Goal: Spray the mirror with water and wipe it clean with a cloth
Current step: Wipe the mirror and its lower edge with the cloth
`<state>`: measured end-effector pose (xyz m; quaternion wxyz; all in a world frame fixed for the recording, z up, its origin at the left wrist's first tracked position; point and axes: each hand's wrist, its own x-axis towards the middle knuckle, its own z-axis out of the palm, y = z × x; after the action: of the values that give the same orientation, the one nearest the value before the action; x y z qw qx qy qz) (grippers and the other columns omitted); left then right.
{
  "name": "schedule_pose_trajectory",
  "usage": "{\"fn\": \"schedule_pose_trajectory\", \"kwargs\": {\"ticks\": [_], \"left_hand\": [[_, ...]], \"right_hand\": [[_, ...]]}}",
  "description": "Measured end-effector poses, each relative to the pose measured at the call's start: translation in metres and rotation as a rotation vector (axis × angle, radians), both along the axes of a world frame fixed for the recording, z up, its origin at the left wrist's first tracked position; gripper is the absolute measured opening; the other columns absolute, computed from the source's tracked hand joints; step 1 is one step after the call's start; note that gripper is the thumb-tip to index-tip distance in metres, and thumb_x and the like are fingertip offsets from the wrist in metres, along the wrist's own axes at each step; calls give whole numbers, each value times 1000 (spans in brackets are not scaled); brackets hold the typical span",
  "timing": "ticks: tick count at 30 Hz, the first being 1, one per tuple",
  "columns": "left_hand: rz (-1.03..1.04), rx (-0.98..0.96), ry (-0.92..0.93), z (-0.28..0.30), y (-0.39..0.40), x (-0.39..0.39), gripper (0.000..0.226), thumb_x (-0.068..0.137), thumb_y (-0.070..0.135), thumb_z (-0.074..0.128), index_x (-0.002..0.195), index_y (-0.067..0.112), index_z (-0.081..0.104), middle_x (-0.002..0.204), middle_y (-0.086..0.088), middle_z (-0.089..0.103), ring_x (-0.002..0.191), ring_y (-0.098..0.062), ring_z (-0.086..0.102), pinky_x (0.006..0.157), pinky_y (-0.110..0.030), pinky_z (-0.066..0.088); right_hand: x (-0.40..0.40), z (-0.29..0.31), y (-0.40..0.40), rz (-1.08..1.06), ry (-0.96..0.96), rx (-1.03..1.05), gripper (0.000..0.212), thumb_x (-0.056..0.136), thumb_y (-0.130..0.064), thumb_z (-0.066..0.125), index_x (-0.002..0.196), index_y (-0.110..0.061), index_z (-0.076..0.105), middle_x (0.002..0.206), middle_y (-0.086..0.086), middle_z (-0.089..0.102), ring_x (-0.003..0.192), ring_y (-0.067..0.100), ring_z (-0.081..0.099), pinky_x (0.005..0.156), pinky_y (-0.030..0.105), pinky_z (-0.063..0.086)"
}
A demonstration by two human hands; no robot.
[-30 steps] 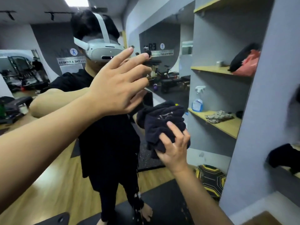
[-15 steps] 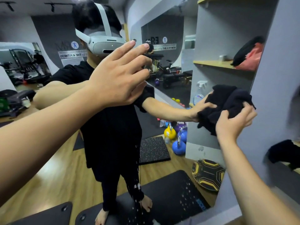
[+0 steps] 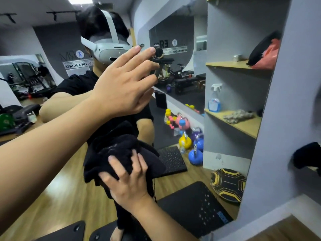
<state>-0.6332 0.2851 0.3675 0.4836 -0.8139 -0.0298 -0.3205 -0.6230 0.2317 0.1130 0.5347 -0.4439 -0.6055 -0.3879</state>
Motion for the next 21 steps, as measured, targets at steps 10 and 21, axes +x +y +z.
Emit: {"fn": "schedule_pose_trajectory", "kwargs": {"ticks": [10,21], "left_hand": [[6,4,-3,-1,0,-1,23,98,18,51,103,2,67,130,-20,64,144,-42,43,120,-58,32],[13,56,-25,-3,-2,4,21,98,16,50,98,3,66,126,-19,66,142,-41,47,118,-56,35]], "right_hand": [[192,-14,-6,-64,-194,17,27,85,-29,60,111,-26,55,134,5,48,115,43,51,110,47,36],[341,45,-39,-266,1031,-39,56,78,-11,52,133,-5,44,145,18,36,132,41,32,109,43,28]]}}
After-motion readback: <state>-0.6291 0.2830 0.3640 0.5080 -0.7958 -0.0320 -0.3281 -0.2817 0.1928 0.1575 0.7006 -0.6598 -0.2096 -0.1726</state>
